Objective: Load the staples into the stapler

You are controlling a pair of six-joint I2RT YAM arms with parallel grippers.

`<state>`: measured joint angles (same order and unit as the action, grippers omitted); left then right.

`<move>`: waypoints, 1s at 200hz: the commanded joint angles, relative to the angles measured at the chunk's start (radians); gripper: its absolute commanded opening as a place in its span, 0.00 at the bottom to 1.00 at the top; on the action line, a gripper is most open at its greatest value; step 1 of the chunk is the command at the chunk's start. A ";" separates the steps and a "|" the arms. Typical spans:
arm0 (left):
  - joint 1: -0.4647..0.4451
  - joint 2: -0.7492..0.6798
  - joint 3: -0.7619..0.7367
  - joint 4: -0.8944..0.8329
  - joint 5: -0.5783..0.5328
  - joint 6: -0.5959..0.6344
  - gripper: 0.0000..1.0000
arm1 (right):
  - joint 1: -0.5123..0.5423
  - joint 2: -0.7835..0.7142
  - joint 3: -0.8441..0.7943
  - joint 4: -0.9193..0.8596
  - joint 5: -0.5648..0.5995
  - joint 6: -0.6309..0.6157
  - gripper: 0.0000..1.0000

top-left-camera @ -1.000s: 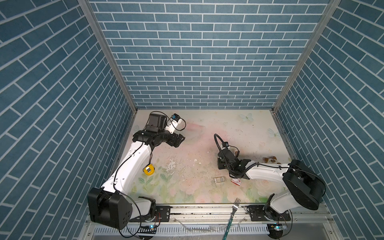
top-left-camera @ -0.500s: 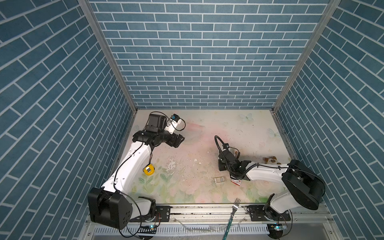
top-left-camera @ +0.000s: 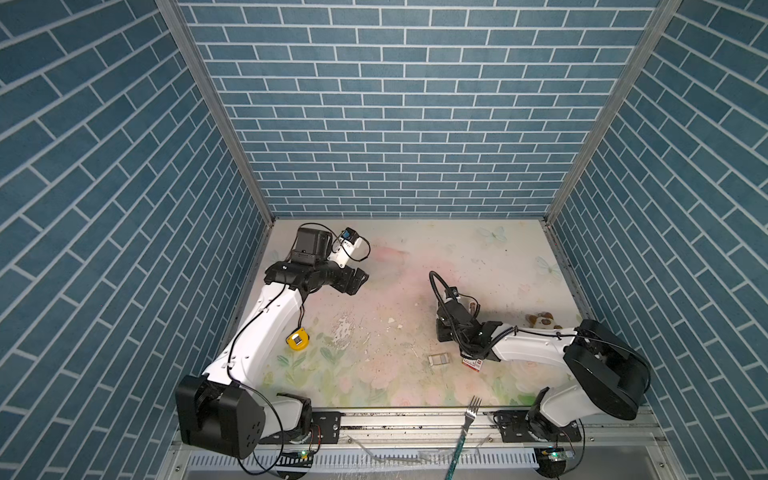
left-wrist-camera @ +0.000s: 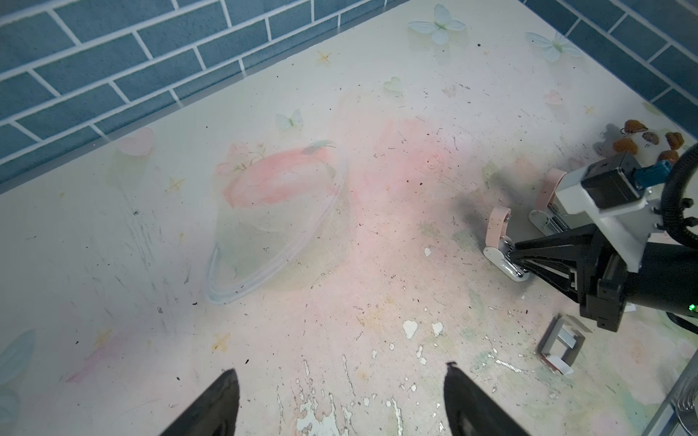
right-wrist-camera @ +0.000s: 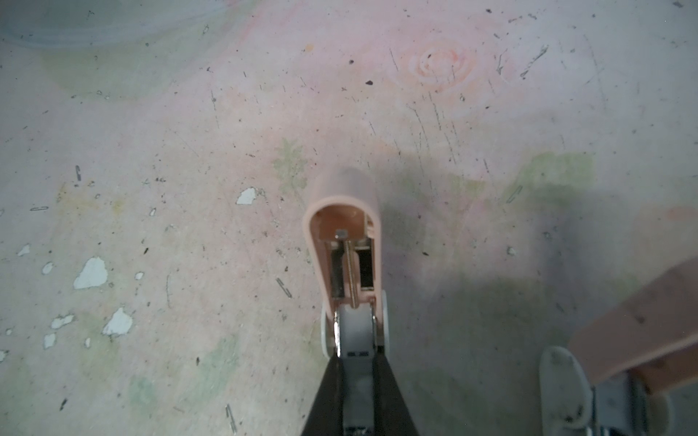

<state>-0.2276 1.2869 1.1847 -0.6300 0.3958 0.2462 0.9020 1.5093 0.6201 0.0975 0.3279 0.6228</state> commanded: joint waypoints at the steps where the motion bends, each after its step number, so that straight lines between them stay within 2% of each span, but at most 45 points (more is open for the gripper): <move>1: 0.009 -0.005 -0.016 0.012 0.015 -0.006 0.86 | -0.003 0.003 -0.025 -0.011 -0.007 0.011 0.11; 200: 0.024 -0.027 -0.033 0.022 0.017 -0.010 0.88 | -0.004 -0.034 -0.052 -0.037 -0.033 0.023 0.14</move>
<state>-0.2134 1.2808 1.1660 -0.6140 0.4034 0.2428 0.9016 1.4918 0.5945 0.1184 0.3126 0.6239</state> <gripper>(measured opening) 0.878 0.144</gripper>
